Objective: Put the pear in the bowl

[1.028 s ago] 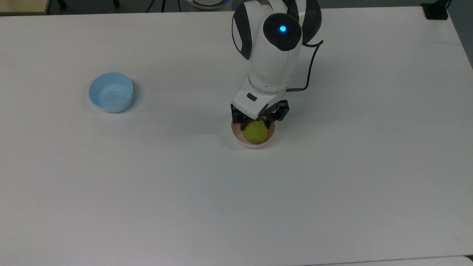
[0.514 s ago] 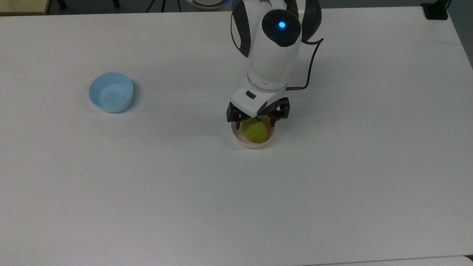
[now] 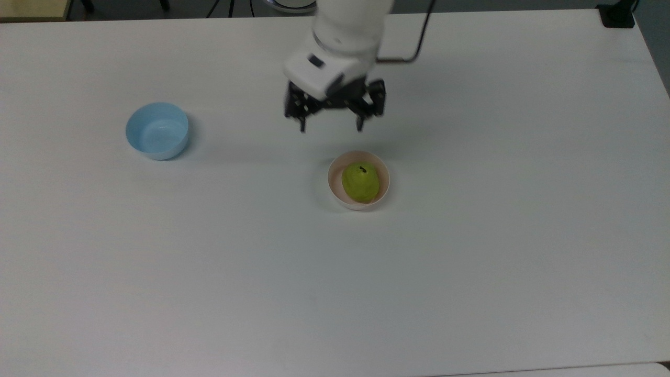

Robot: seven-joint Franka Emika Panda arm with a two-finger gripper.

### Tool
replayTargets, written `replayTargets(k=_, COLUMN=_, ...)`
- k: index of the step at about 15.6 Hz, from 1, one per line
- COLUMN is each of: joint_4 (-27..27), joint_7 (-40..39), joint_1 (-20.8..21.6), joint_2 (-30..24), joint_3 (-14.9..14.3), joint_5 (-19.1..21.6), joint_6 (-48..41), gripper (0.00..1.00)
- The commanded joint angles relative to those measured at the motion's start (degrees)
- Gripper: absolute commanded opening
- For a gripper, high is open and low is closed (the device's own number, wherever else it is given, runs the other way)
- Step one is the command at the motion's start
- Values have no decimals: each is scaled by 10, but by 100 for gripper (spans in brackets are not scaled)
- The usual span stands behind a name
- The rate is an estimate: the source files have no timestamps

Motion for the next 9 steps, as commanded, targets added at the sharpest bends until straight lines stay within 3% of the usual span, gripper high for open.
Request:
replayTargets(k=1, joint_4=-18, joint_7=-53, joint_1=-30, joint_2=-81, joint_3=-2, joint_5=23, joint_6=-83, gripper=100)
replayTargets(k=5, joint_4=-21, joint_7=-58, joint_1=-61, joint_2=-138, joint_3=-2, joint_5=23, joint_6=-144, gripper=100)
replayTargets(k=9, joint_4=-20, joint_7=-56, joint_1=-82, joint_2=-159, joint_3=-2, joint_5=23, joint_6=-160, gripper=100)
